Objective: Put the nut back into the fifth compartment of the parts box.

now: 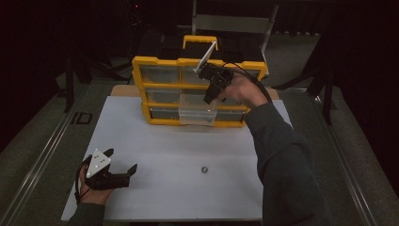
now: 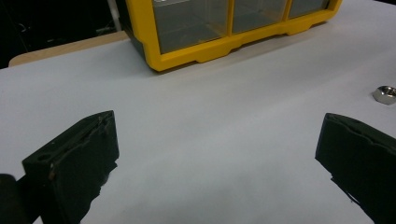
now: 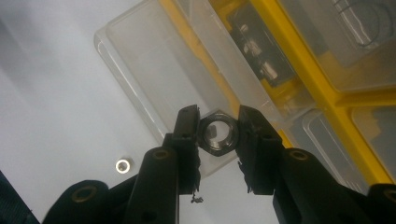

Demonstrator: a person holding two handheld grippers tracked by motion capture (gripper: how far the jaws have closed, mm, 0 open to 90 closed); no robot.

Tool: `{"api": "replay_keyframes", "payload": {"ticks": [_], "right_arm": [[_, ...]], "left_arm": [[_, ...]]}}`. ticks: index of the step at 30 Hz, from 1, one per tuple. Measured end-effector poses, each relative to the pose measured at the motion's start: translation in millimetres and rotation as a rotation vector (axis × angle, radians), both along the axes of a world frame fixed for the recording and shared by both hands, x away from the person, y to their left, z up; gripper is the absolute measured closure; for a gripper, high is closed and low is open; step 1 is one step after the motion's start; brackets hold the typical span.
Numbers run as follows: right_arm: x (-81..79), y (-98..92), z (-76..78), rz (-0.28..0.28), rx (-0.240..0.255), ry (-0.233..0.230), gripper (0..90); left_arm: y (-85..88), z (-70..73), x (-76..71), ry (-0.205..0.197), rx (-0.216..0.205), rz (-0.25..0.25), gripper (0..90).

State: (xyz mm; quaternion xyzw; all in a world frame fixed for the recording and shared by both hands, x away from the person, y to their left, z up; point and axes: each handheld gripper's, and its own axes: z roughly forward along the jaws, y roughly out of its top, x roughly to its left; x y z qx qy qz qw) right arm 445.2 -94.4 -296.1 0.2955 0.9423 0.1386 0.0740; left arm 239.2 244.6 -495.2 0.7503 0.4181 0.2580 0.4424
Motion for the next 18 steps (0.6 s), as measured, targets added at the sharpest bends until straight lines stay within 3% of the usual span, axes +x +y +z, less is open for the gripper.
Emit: {"api": "replay_keyframes", "payload": {"ticks": [8, 11, 18], "right_arm": [[1.4, 1.5, -3.4, 0.001, -0.013, 0.0, 68.8], [2.5, 0.2, -2.0, -0.012, 0.02, 0.008, 52.1], [-4.3, -7.9, 1.1, -0.012, 0.054, -0.026, 32.4]], "left_arm": [[0.0, 0.0, 0.0, 0.0, 0.0, 0.0, 0.0], [0.0, 0.0, 0.0, 0.0, -0.001, 0.0, 0.0], [-0.1, -0.1, 0.1, 0.001, 0.0, 0.0, 0.0]]}}
